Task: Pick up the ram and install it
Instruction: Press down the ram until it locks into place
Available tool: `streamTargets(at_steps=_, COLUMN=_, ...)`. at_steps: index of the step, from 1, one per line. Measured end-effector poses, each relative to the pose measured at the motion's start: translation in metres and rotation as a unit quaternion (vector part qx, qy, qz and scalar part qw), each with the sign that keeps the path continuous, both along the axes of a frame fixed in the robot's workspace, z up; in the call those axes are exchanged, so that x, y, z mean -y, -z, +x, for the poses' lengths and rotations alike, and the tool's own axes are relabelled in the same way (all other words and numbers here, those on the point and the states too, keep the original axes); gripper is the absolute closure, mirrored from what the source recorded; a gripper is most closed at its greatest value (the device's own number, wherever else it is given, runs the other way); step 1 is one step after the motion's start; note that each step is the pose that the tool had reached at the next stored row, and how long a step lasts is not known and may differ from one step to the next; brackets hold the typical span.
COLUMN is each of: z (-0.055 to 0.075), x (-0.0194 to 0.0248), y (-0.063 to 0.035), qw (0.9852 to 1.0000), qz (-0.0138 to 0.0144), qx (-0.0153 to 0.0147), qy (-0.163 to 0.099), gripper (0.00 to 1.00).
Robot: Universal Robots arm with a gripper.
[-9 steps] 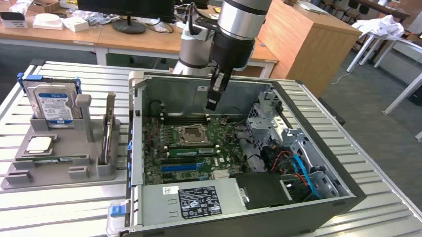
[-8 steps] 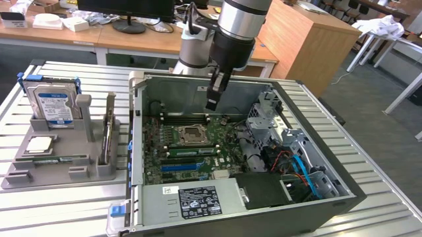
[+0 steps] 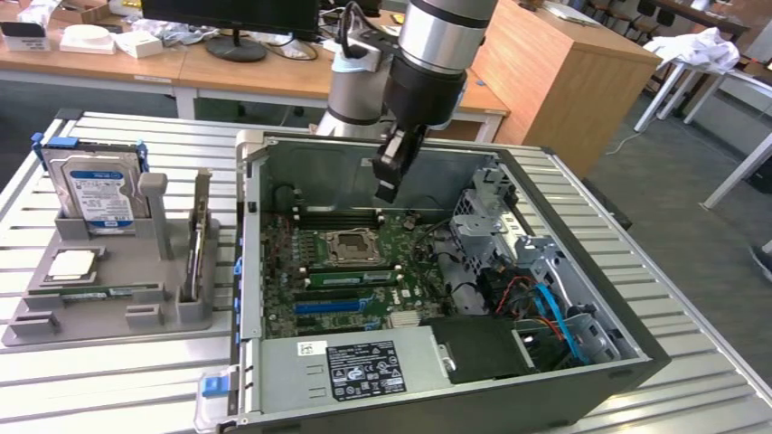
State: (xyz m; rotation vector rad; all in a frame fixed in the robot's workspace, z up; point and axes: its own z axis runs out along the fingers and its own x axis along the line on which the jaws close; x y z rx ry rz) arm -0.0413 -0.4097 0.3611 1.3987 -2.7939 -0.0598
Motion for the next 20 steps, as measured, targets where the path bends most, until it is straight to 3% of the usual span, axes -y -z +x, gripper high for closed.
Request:
streamTargets(at_steps=5, z=0.0000, x=0.0000, y=0.0002, qw=0.9990, qz=0.0000, qx=0.0000, qy=0.045, gripper=0.90)
streamTargets(at_steps=10, z=0.0000, x=0.0000, y=0.0003, qw=0.9960, qz=0.0000, qx=0.0000, qy=0.089, gripper=0.90)
streamTargets(at_steps=15, z=0.0000, x=0.0000, y=0.0005, qw=0.9915, qz=0.0000, qx=0.0000, qy=0.130, gripper=0.90)
streamTargets(at_steps=20, z=0.0000, x=0.0000, y=0.0006, qw=0.9854, qz=0.0000, qx=0.0000, qy=0.170, gripper=0.90)
